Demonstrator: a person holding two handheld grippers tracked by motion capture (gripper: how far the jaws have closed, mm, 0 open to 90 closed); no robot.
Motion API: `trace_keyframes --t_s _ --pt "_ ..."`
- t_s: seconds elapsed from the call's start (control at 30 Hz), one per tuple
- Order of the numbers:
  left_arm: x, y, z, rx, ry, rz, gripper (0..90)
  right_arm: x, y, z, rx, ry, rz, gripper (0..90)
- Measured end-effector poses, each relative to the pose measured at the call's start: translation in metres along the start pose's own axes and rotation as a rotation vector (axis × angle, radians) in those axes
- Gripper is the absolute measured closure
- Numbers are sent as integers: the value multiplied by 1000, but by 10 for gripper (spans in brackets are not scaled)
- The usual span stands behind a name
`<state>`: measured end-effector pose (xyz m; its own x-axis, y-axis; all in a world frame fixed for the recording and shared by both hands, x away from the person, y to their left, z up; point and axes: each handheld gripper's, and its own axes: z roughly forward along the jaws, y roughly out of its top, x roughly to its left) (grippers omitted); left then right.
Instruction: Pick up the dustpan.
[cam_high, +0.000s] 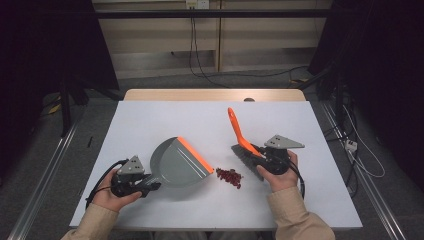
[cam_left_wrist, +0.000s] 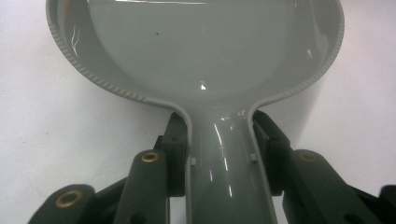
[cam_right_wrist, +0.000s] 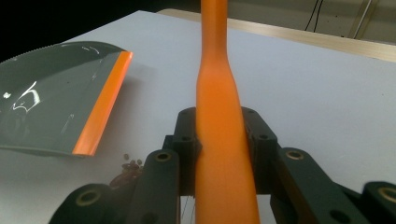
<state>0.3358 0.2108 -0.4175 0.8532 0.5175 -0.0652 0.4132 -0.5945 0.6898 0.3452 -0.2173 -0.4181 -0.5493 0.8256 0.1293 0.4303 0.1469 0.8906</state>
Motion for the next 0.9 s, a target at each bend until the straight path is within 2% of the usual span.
trace_keyframes --t_s 0.07,0.2,0.23,0.4,0.43,0.47,0.5,0.53,0.6,0.63,0.7,0.73,0.77,0.8,0.83,0.9 --pt "0 0 0 15 -12 9 637 0 0 0 -1 -4 0 714" --pt "-2 0 1 16 0 19 637 0 -1 0 -2 -4 6 714" --pt "-2 0 2 11 -20 20 637 1 -1 0 0 -4 8 714" --pt "-5 0 4 31 -37 44 637 1 -2 1 2 -8 10 714" --pt "-7 1 4 44 -26 53 636 2 -2 1 5 -8 9 714" --pt "-8 0 6 43 -44 55 637 3 -2 1 8 -13 11 714" --pt "-9 1 6 52 -36 64 636 3 -3 1 6 -19 8 714" --pt "-10 1 7 55 -62 68 636 4 -4 2 7 -23 6 714" --pt "-12 2 8 59 -63 79 636 6 -5 3 19 -49 -10 714" --pt "-13 3 9 66 -83 76 636 7 -5 3 24 -53 -20 714" --pt "-16 2 11 64 -90 78 636 9 -7 5 35 -65 -15 714" --pt "-17 3 11 81 -78 91 636 9 -7 5 40 -75 -19 714" --pt "-17 3 12 86 -101 102 636 11 -8 6 44 -90 -26 714" --pt "-19 4 13 100 -92 115 636 12 -9 7 43 -104 -34 714" --pt "-19 3 14 101 -114 112 636 12 -10 7 44 -117 -41 714" --pt "-20 4 16 114 -126 117 636 13 -11 8 46 -130 -45 714"
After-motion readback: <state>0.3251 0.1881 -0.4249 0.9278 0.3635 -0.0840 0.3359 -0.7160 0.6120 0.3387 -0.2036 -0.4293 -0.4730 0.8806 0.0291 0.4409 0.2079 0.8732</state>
